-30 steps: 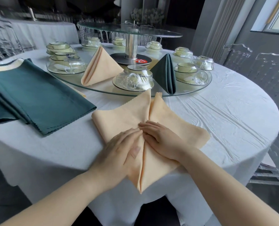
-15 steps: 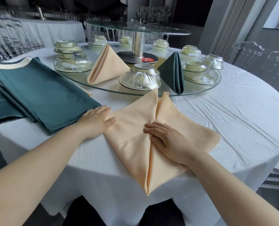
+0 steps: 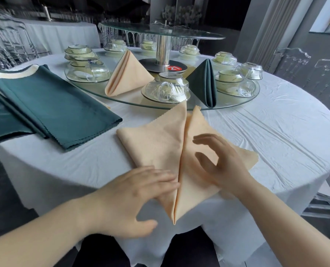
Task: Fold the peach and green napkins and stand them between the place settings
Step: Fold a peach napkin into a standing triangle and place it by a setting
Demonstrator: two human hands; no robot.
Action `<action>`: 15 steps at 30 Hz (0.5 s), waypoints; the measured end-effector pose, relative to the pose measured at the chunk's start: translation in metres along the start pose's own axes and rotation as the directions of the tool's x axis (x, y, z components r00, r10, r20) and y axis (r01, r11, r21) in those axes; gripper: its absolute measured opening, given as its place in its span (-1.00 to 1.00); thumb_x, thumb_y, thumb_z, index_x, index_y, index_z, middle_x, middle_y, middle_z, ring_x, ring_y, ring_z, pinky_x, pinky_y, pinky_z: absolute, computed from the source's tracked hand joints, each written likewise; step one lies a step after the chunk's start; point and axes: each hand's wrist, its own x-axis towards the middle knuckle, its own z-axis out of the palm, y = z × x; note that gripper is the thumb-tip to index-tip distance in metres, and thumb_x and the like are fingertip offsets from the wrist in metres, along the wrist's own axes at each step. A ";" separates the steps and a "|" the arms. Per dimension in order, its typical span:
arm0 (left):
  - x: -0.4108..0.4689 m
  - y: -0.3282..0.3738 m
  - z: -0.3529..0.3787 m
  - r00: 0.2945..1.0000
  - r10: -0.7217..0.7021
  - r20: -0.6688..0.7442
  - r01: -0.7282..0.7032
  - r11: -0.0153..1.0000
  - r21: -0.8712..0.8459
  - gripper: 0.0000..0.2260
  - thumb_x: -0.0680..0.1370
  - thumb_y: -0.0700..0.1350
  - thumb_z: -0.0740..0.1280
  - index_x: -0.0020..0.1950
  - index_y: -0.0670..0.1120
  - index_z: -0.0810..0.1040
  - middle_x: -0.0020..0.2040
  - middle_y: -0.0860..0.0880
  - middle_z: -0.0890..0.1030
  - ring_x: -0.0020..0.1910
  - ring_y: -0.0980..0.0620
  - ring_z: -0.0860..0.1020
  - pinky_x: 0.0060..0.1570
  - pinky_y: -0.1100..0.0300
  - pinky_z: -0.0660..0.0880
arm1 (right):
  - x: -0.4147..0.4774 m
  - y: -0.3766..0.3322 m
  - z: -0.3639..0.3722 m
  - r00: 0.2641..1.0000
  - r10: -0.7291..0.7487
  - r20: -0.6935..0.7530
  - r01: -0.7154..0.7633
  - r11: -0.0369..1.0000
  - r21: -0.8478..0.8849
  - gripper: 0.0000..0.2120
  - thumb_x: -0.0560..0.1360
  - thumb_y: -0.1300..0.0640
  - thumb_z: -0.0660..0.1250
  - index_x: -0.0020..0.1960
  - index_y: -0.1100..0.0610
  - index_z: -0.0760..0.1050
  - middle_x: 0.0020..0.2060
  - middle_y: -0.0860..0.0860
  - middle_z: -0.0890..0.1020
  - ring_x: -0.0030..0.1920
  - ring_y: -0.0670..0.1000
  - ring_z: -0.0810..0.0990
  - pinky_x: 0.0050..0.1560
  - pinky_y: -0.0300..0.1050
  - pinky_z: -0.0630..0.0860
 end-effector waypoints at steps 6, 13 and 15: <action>0.014 0.003 0.022 0.977 0.016 -0.214 0.003 0.996 0.087 -0.62 0.37 -0.08 0.19 0.19 -0.02 0.39 0.08 0.00 0.63 0.12 0.14 0.44 0.21 0.22 0.30 | -0.055 0.001 -0.025 0.933 -0.139 0.333 0.207 0.962 -0.179 -0.56 0.34 -0.08 0.28 0.20 -0.05 0.39 0.20 -0.14 0.51 0.27 -0.20 0.37 0.35 -0.27 0.17; 0.029 0.008 0.022 0.924 0.049 -0.379 0.006 0.990 0.142 -0.64 0.31 -0.19 0.14 0.05 -0.03 0.54 -0.06 -0.01 0.68 0.03 0.13 0.46 0.07 0.21 0.36 | -0.057 -0.006 -0.008 0.949 -0.182 0.259 0.259 0.916 -0.306 -0.71 0.48 -0.12 0.16 0.10 0.01 0.44 0.08 -0.08 0.62 0.16 -0.13 0.45 0.26 -0.21 0.26; 0.034 0.010 0.015 0.917 0.042 -0.397 0.011 0.991 0.130 -0.67 0.32 -0.19 0.15 -0.06 -0.09 0.66 -0.08 -0.04 0.68 0.01 0.11 0.48 0.07 0.22 0.36 | -0.054 -0.010 -0.009 0.958 -0.183 0.220 0.245 0.923 -0.297 -0.64 0.54 -0.15 0.09 0.03 0.05 0.54 0.00 -0.08 0.65 0.08 -0.15 0.50 0.22 -0.21 0.27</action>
